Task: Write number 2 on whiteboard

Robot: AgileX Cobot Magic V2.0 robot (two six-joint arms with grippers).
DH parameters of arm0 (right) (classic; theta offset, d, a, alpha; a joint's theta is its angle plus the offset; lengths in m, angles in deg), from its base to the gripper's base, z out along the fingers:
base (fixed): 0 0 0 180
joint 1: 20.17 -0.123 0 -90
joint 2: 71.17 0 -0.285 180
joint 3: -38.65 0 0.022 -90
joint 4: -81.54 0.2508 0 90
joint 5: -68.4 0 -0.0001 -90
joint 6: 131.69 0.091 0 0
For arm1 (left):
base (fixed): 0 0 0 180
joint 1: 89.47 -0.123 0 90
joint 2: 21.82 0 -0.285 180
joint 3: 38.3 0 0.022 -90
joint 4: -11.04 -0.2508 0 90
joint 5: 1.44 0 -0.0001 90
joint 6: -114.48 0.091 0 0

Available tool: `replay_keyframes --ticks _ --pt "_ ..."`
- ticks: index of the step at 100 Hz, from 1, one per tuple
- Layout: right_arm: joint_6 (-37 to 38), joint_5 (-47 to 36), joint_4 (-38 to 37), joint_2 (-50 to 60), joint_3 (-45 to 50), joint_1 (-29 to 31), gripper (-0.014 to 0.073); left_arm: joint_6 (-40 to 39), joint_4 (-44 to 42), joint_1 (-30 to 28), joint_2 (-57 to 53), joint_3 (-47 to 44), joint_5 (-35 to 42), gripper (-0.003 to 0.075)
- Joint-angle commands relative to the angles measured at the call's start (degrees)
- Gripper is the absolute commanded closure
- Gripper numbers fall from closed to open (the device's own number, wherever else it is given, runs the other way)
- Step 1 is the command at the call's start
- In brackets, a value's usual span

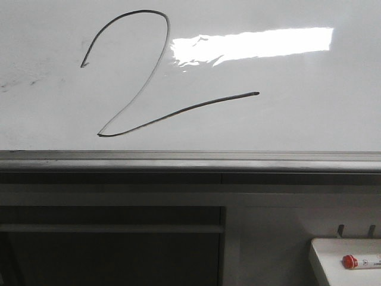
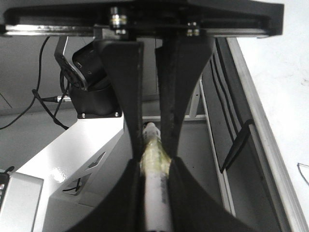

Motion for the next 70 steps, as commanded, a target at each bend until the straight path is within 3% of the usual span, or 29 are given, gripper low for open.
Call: replay_keyframes --ticks 1,9,16,31,40,57,70 --pt "-0.50 -5.94 7.96 1.05 -2.29 -0.08 0.0655 -1.67 1.68 0.18 0.19 1.32 2.81 0.0741" --pt "-0.50 -6.49 9.37 1.05 -2.29 -0.08 0.0649 -1.67 1.70 0.18 0.19 1.32 2.81 0.0741" --pt "-0.50 -7.33 9.60 1.05 -2.29 -0.08 0.0594 -1.67 1.70 0.18 0.19 1.32 2.81 0.0741" --pt "-0.50 -9.51 9.60 1.05 -2.29 -0.08 0.0272 -1.67 1.70 0.18 0.19 1.32 2.81 0.0741" --pt "-0.50 -12.89 8.16 1.66 -2.41 0.16 0.0137 -1.67 1.30 0.18 0.19 1.32 2.93 0.0741" --pt "-0.50 -17.70 6.00 5.33 -2.41 3.06 0.0123 -1.77 0.18 0.18 0.08 1.32 5.17 0.0741" --pt "-0.50 -18.73 5.85 9.22 -2.41 7.46 0.0167 -6.82 -7.04 0.18 -1.33 1.32 13.51 0.0741"
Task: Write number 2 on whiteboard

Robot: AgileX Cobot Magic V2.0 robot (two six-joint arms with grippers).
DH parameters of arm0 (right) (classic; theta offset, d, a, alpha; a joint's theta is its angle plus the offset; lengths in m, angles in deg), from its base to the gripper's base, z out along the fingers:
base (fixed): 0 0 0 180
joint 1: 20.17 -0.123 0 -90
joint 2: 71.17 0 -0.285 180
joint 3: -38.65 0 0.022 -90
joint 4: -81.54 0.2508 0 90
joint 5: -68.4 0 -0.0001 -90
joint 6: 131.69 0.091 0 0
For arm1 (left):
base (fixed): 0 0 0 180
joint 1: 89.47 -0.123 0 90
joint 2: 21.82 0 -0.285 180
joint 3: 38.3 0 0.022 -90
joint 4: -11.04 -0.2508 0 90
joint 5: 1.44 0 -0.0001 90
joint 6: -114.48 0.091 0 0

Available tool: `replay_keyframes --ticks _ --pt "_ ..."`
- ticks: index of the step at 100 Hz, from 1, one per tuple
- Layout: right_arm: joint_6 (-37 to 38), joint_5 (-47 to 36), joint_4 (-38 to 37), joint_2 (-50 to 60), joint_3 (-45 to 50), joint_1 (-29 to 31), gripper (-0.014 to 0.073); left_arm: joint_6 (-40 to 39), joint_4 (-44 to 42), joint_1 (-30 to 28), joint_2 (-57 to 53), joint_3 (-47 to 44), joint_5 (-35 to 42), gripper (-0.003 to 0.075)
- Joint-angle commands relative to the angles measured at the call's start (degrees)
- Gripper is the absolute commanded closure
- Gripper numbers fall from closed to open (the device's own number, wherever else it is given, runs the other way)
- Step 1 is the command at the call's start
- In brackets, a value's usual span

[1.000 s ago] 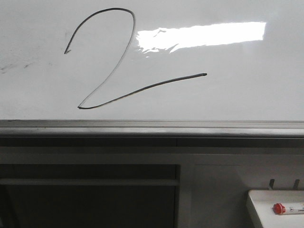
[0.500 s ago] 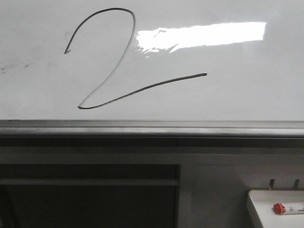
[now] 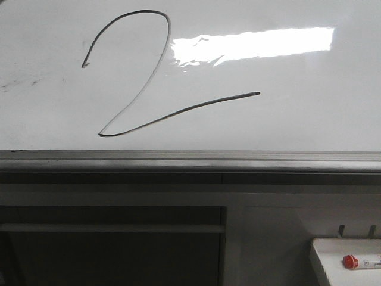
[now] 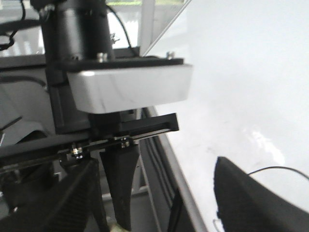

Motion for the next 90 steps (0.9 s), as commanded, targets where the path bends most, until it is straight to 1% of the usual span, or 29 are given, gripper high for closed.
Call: replay_keyframes --ticks 1,5,7,9,10,11,12,16,18,19,24,34,51,70,82,90 --pt "-0.50 -3.57 1.16 3.14 -2.04 2.79 0.0183 -4.95 -3.79 0.18 -2.26 1.40 8.46 0.0741" --pt "-0.50 -3.02 0.60 4.65 -2.04 4.36 0.0232 -8.44 -8.04 0.18 -2.88 1.40 12.45 0.0741" --pt "-0.50 -2.78 0.18 5.64 -1.92 5.37 0.0281 -11.92 -11.65 0.18 -3.22 1.40 15.07 0.0741" --pt "-0.50 -2.55 0.06 6.14 -1.91 5.83 0.0309 -13.84 -13.63 0.18 -3.45 1.40 16.30 0.0741" --pt "-0.50 -2.45 -0.03 6.38 -1.79 6.06 0.0337 -14.84 -14.67 0.18 -3.64 1.40 16.90 0.0741" --pt "-0.50 -2.44 -0.26 6.84 -1.68 6.55 0.0367 -17.92 -17.89 0.18 -3.68 1.40 18.02 0.0741" --pt "-0.50 -2.30 -0.22 7.08 -1.60 6.77 0.0367 -17.92 -17.89 0.18 -3.81 1.40 18.54 0.0741" --pt "-0.50 -2.19 -0.50 8.57 -1.02 8.08 0.0465 -24.71 -24.84 -0.05 -4.04 1.40 21.02 0.0741" --pt "-0.50 -2.20 -1.02 9.25 -0.65 8.72 0.0536 -27.31 -27.49 -0.35 -4.04 1.40 21.88 0.0741" --pt "-0.50 -2.20 -1.02 9.48 -0.54 8.93 0.0536 -27.31 -27.49 -0.45 -4.04 1.40 22.11 0.0741" --pt "-0.50 -1.91 -1.75 11.03 0.49 10.29 0.0676 -33.02 -32.91 -1.37 -3.94 1.30 23.66 0.0741" --pt "-0.18 -1.82 -2.00 13.56 3.44 12.42 0.0667 -39.60 -37.25 -4.40 -2.97 0.54 26.82 0.0741" --pt "0.96 -1.51 -2.00 17.04 9.31 13.75 0.0667 -47.13 -37.05 -12.54 -1.60 -5.00 37.69 0.0741" --pt "2.73 -1.61 -2.00 18.56 12.62 13.75 0.0667 -48.44 -35.16 -20.65 0.05 -11.29 50.52 0.0741" --pt "2.73 -1.61 -2.00 18.61 13.07 13.75 0.0667 -48.44 -33.29 -23.29 2.31 -12.45 54.24 0.0741" --pt "2.73 -1.88 -2.00 18.61 13.19 13.75 0.0667 -48.44 -33.07 -23.41 4.16 -12.45 54.79 0.0741"
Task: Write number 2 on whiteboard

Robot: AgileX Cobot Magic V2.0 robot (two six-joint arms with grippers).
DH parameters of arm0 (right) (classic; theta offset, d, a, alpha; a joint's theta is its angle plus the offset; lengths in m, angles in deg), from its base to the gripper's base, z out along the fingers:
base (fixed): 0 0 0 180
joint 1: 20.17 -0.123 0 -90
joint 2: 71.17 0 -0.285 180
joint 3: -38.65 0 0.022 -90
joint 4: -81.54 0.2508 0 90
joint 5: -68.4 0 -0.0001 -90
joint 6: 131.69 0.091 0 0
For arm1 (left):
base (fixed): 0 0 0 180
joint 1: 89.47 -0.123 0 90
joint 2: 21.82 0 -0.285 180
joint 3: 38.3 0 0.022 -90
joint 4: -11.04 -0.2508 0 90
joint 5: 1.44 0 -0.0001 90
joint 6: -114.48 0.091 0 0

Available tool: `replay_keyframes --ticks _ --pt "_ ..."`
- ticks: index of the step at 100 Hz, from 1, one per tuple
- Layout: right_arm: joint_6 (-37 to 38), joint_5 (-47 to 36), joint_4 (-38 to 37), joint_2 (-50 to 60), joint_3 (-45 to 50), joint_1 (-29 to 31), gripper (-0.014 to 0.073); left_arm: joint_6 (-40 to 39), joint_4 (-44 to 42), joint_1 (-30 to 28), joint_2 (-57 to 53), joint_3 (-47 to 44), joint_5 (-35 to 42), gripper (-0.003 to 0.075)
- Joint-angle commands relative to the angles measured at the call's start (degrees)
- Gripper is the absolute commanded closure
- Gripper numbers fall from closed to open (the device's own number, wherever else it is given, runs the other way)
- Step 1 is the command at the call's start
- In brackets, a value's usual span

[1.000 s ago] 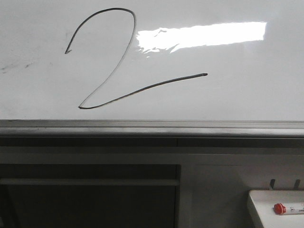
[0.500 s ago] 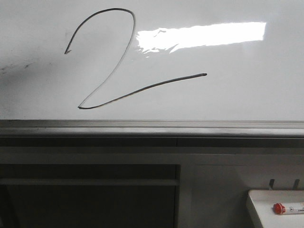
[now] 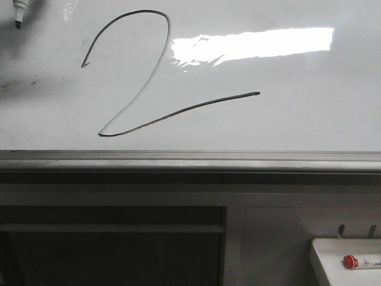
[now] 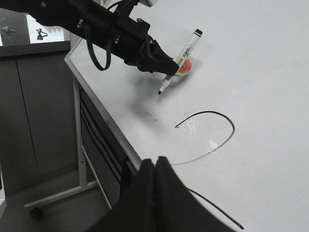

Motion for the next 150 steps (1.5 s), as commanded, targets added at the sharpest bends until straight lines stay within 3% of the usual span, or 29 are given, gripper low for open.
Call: replay_keyframes --ticks 1,54,66,78,90,115,137,150 --pt "0.37 -3.53 1.49 -0.01 -1.09 0.47 0.0667 -0.71 1.01 -0.37 0.63 1.42 6.27 0.0741" --pt "1.57 -4.05 1.60 -0.01 -0.94 0.47 0.0667 -0.71 1.65 -0.37 6.39 1.42 5.28 0.0728" --pt "1.70 -4.05 1.60 -0.01 -0.94 0.47 0.0667 -0.71 1.65 -0.37 6.39 1.42 4.99 0.0580" --pt "2.56 -3.94 1.67 -0.01 -0.94 0.47 0.0667 -0.71 1.65 -0.37 6.29 1.42 3.16 0.0353" --pt "3.01 -3.94 1.83 -0.01 -0.94 0.47 0.0667 -0.71 1.65 -0.37 6.19 1.42 1.45 0.0234" --pt "3.01 -3.94 3.16 -0.01 -0.94 0.47 0.0667 -0.71 1.23 -0.37 3.93 1.52 -0.90 0.0222" --pt "3.01 -3.94 3.16 -0.01 -0.94 0.47 0.0667 -0.71 -0.55 -0.37 -6.44 1.52 0.23 0.0222" --pt "3.01 -4.45 3.16 -0.01 -0.16 0.47 0.0667 -0.71 -2.52 -0.37 -13.60 1.52 -3.99 0.0223"
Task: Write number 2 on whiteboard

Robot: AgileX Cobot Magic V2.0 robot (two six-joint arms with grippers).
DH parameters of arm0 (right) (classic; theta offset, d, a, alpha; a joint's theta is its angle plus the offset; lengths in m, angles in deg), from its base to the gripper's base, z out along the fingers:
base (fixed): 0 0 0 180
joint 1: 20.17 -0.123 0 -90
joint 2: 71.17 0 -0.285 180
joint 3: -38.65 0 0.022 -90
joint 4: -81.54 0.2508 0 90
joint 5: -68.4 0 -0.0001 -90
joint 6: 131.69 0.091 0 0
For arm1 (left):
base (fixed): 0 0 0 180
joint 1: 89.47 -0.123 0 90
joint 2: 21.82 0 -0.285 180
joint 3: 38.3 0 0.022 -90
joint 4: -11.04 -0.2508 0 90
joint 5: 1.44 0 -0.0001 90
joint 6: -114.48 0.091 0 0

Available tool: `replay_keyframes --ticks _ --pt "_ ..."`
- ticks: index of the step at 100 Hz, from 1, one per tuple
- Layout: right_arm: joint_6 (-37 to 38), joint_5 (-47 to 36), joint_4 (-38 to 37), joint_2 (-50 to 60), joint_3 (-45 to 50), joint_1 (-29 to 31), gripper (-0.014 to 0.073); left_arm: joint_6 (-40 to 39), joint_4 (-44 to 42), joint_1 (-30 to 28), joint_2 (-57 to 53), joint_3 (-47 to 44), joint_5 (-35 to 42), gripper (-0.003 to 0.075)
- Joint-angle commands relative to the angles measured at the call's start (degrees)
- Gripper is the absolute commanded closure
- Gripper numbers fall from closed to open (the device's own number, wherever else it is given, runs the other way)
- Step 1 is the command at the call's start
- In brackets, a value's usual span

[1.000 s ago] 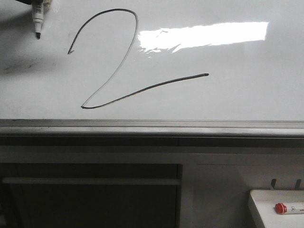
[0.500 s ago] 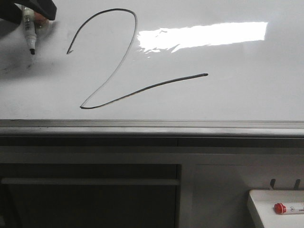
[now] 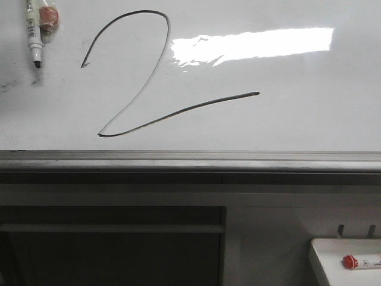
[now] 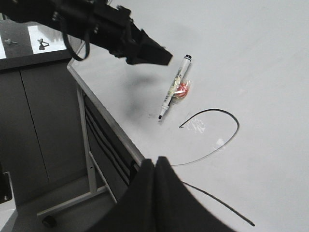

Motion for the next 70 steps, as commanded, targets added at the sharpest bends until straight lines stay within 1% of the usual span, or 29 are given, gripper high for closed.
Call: replay_keyframes --ticks 1,13,18,23,31,35,36,37,40,47,49,50,51,55,56,57,60,70 --pt "0.13 -4.00 2.14 0.09 -0.48 0.38 0.0667 -0.48 -1.54 -0.13 -6.04 1.67 0.45 0.0225" --pt "0.13 -6.55 2.14 1.48 3.63 0.38 0.0666 -0.47 -4.66 -0.13 -14.63 -0.23 -5.32 0.0228" --pt "0.13 -9.22 2.00 2.89 6.88 0.38 0.0664 -0.47 -5.06 -0.13 -20.10 -2.17 -6.59 0.0231" --pt "0.13 -13.47 1.82 4.84 10.95 0.38 0.0664 -0.47 -5.19 -0.13 -25.49 -5.06 -7.78 0.0253" --pt "0.13 -24.07 1.82 9.15 19.17 0.38 0.0664 -0.47 -4.43 -0.13 -34.50 -9.58 -10.34 0.0335" --pt "0.13 -28.52 1.82 11.05 22.53 0.38 0.0664 -0.47 -3.89 -0.13 -39.44 -12.25 -11.19 0.0389" --pt "0.13 -30.93 1.82 12.15 24.45 0.38 0.0664 -0.47 -3.74 -0.13 -41.07 -13.18 -11.42 0.0408" --pt "0.13 -30.93 1.82 12.15 24.45 0.38 0.0664 -0.47 -3.73 -0.13 -41.89 -13.64 -11.53 0.0408" --pt "0.13 -34.22 1.82 13.83 27.26 0.38 0.0664 -0.47 -3.20 -0.13 -45.83 -15.89 -12.10 0.0460" --pt "0.13 -37.40 2.20 16.62 31.54 0.38 0.0664 -0.47 -2.43 -0.13 -52.44 -19.85 -12.56 0.0575" --pt "0.13 -37.65 2.20 17.05 32.19 0.38 0.0664 -0.47 -2.10 -0.13 -54.45 -20.68 -12.56 0.0599" --pt "0.13 -37.76 2.20 17.50 32.77 0.38 0.0664 -0.47 -1.87 -0.13 -55.73 -21.47 -12.56 0.0636" --pt "0.13 -37.75 2.20 17.70 33.02 0.38 0.0664 -0.47 -1.85 -0.13 -56.36 -22.23 -12.56 0.0636" --pt "0.13 -37.61 2.28 18.74 34.19 0.38 0.0664 -0.47 -1.47 -0.13 -59.80 -24.28 -12.56 0.0720" --pt "0.13 -37.50 2.28 18.88 34.34 0.38 0.0664 -0.47 -1.47 -0.13 -60.32 -24.28 -12.56 0.0720" --pt "0.13 -37.29 2.28 19.13 34.60 0.38 0.0664 -0.47 -1.47 -0.13 -60.84 -24.89 -12.56 0.0743" --pt "0.13 -36.96 2.28 19.49 34.88 0.38 0.0664 -0.47 -1.47 -0.13 -61.87 -25.99 -12.56 0.0739" --pt "0.13 -36.98 2.28 19.59 34.89 0.38 0.0664 -0.47 0.06 -0.13 -59.09 -27.18 -13.98 0.0741"
